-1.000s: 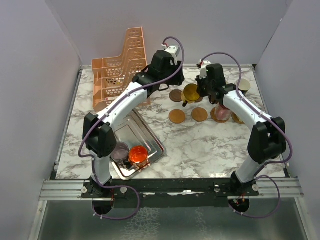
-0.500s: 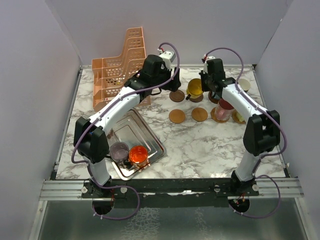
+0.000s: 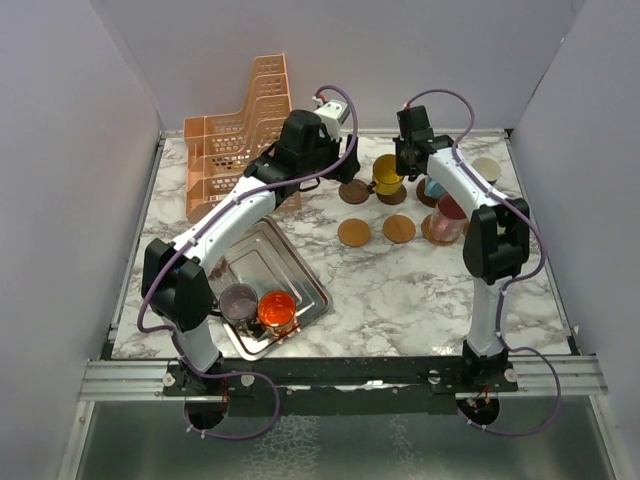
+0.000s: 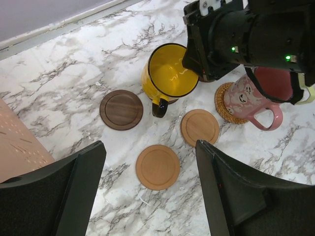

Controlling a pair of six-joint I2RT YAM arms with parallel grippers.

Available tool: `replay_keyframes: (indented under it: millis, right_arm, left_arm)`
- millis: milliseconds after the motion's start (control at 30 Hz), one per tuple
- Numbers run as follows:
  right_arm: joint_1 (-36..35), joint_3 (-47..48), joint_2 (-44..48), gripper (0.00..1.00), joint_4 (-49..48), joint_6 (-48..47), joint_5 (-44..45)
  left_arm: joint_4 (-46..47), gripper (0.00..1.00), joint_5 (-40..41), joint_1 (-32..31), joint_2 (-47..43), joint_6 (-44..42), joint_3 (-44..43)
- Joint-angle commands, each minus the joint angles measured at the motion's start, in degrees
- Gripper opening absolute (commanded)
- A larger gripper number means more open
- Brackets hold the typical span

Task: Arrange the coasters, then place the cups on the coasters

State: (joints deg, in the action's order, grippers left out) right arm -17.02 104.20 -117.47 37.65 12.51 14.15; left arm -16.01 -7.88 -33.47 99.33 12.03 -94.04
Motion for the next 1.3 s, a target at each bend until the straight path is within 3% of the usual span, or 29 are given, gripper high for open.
replay_keyframes:
  millis: [0,1267]
  right_arm:
    - [0.1,4.6,-2.8,0.01,3.2,2.5,2.6]
    - [3.7,11.5,-9.7,0.01,6.0,-1.6,-3.6]
  left_arm:
    - [1.5,0.77,1.0,0.0,-1.8,-0.5,0.1]
    - [1.3,0.78,-0.6,0.1,-3.8,-0.6,0.7]
